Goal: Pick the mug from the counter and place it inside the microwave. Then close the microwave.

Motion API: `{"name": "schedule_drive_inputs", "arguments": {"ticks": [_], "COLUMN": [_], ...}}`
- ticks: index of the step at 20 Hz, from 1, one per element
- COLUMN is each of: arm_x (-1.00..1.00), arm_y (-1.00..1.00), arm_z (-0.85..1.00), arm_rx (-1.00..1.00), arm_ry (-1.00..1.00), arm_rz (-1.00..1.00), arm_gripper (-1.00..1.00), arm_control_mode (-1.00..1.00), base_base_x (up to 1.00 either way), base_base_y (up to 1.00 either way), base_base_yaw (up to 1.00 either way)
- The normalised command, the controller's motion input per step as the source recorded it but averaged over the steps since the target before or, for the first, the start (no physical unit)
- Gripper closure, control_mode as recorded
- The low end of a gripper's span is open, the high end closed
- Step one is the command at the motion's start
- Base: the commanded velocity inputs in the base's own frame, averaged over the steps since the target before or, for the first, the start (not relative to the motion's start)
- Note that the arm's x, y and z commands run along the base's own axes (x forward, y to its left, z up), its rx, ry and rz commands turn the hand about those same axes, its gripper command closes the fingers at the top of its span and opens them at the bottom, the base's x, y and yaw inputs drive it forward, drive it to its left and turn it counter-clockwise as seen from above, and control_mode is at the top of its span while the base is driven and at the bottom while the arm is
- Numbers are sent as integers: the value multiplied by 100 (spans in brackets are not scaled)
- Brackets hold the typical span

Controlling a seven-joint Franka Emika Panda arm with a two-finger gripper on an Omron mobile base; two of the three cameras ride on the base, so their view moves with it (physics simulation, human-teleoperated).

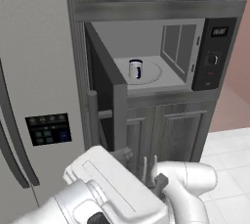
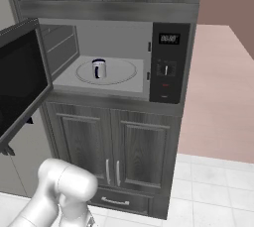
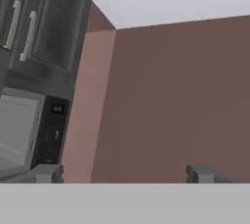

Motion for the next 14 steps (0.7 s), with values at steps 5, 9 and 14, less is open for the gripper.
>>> {"name": "schedule_drive_inputs", "arguments": {"ticks": [5,9,14], "arm_x": [44,43,40], "arm_y": [43,36,29], "arm_z": [-14,-15,-17], "arm_rx": [-10,-8,-6], "arm_ry": [0,0,0], "arm_rz": [-11,-11,-11], "arm_gripper": [-100,-100,-100], "arm_control_mode": [-100,-100,-100], "base_base_x": [0,0,0], "base_base_y": [0,0,0], "base_base_yaw": [0,0,0]}}
